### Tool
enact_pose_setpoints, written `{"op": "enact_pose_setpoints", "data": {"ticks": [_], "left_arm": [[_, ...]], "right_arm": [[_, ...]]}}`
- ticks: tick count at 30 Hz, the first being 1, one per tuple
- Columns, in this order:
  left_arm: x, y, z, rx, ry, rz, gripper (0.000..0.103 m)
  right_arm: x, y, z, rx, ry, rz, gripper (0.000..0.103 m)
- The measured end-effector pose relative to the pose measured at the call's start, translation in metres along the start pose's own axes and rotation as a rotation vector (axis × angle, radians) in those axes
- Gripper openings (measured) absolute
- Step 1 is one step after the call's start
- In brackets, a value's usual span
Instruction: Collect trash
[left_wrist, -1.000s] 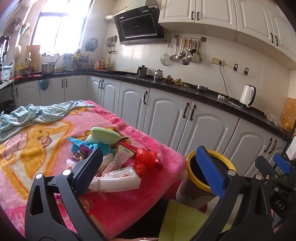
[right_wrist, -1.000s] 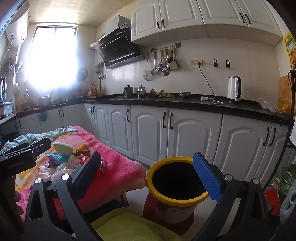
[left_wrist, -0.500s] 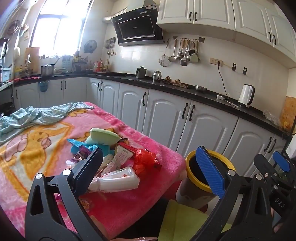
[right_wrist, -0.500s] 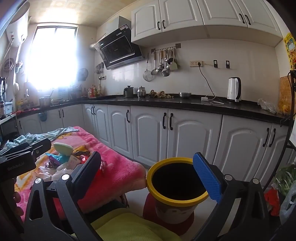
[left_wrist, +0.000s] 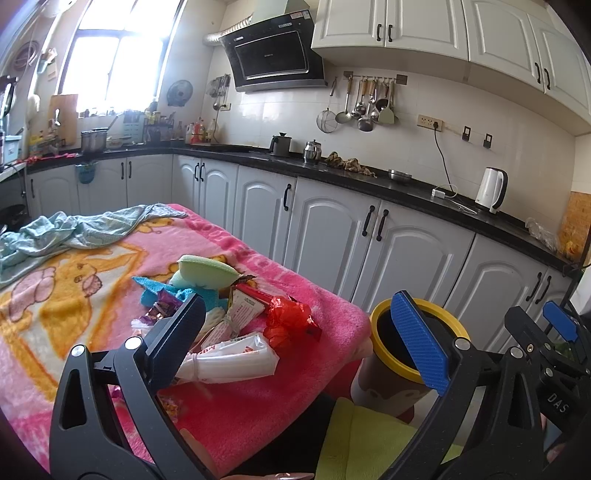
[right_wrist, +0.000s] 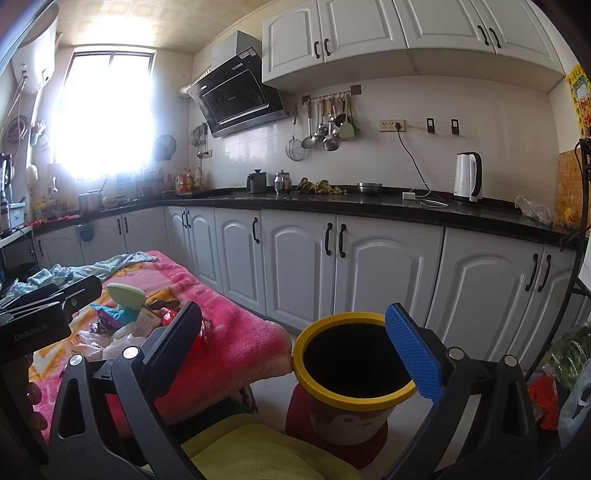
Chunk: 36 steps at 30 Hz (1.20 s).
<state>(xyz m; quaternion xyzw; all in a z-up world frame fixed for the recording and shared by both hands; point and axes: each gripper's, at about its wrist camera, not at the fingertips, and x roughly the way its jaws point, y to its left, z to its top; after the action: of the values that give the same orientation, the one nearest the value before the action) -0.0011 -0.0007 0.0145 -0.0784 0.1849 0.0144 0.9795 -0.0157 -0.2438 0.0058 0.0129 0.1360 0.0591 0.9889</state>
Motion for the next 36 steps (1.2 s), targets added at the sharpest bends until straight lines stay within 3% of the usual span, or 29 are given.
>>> {"op": "enact_pose_setpoints", "data": {"ticks": [28, 36], "left_arm": [[-0.003, 0.001, -0.005, -0.01, 0.003, 0.002, 0.092], [-0.004, 0.019, -0.008, -0.049, 0.0, 0.026, 0.092]], "right_arm": [[-0.003, 0.01, 0.004, -0.015, 0.002, 0.013, 0.097], [-0.002, 0.02, 0.006, -0.086, 0.01, 0.117, 0.097]]}}
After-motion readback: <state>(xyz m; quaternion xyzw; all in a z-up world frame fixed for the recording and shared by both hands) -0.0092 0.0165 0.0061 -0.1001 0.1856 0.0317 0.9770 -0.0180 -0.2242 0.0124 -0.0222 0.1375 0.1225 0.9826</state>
